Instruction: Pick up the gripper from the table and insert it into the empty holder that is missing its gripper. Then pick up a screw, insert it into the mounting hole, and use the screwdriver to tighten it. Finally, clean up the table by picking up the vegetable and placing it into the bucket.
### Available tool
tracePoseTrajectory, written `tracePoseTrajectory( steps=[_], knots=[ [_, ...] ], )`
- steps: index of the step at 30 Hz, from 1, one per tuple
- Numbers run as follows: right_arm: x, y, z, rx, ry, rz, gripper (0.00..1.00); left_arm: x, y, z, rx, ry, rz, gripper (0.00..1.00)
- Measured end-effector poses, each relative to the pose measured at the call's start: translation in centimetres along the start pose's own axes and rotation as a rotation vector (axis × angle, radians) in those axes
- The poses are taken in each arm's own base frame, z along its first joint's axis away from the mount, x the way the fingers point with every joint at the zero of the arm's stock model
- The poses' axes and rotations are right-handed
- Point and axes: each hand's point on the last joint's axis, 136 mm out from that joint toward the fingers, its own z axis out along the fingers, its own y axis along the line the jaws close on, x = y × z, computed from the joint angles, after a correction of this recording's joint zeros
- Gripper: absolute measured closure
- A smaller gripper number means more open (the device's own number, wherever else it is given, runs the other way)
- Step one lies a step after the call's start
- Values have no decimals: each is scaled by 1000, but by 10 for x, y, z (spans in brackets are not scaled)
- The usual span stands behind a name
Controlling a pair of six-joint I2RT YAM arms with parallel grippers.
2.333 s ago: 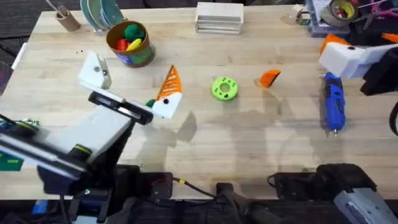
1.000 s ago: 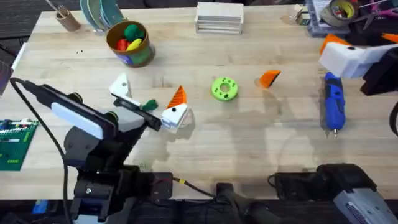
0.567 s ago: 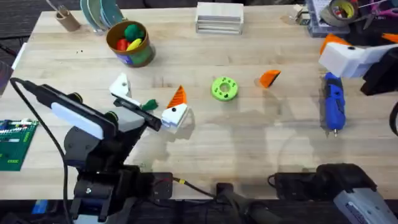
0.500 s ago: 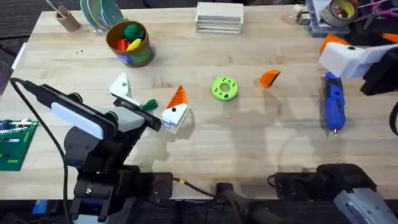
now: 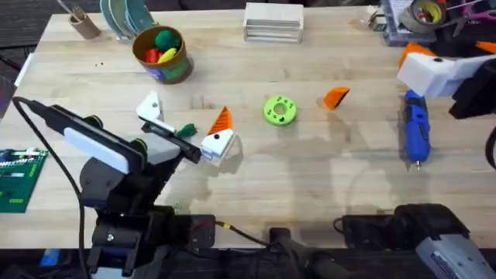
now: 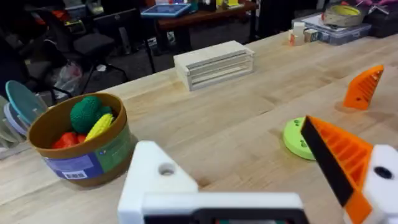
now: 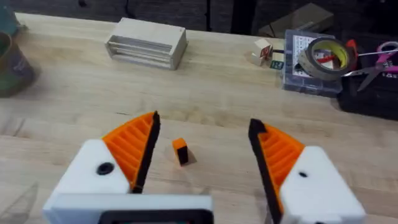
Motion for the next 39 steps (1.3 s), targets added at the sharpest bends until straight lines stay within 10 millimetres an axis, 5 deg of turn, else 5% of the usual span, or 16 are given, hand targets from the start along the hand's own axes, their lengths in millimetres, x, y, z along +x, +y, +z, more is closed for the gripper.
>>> tracePoseTrajectory(
  steps=[12,28,39],
  knots=[
    [0,0,0,0,0,0,77,-1,-5,0,30,-4,0,8],
    [0,0,0,0,0,0,77,-9,-94,-28,581,-58,-16,8],
    [0,0,0,0,0,0,77,-11,-108,-39,684,-40,-102,7]
  ],
)
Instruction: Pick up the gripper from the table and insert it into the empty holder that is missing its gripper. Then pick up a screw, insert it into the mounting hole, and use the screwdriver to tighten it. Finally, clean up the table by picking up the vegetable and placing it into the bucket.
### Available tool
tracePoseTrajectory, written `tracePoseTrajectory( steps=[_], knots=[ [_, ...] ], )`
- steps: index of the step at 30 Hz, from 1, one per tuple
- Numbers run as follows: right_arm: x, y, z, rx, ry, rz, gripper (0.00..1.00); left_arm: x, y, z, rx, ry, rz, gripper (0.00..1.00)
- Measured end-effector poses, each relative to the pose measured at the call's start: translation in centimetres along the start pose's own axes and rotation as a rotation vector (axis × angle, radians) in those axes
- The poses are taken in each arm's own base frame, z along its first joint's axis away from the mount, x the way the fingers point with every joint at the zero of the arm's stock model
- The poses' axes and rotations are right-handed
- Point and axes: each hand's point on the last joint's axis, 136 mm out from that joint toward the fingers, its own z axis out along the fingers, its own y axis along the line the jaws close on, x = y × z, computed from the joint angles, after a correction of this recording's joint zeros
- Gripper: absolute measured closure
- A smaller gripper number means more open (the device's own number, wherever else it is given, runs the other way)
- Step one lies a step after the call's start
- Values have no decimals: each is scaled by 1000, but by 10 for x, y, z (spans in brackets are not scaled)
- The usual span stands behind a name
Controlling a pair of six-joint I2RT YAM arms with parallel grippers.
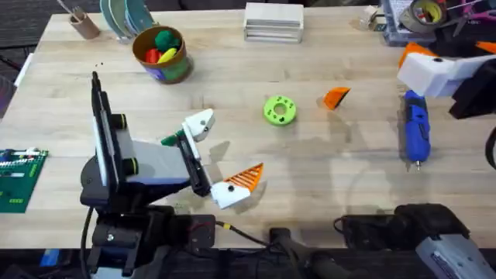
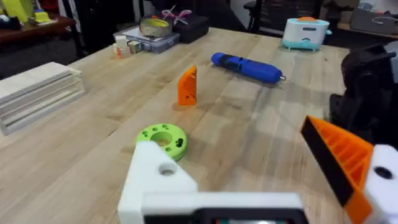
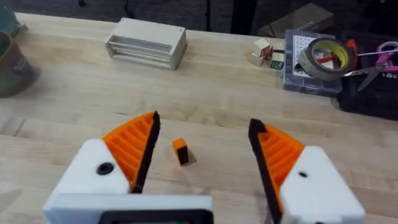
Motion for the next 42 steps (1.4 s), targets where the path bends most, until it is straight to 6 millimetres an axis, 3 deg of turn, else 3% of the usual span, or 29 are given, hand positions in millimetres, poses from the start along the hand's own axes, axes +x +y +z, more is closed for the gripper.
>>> tracePoseTrajectory(
  steps=[33,36,42],
  knots=[
    [1,2,1,-15,5,21,77,0,-1,0,4,0,-9,8],
    [15,10,7,-60,82,36,77,0,-1,0,4,0,-9,8],
    [66,22,36,-141,350,87,77,0,-1,0,4,0,-9,8]
  ],
)
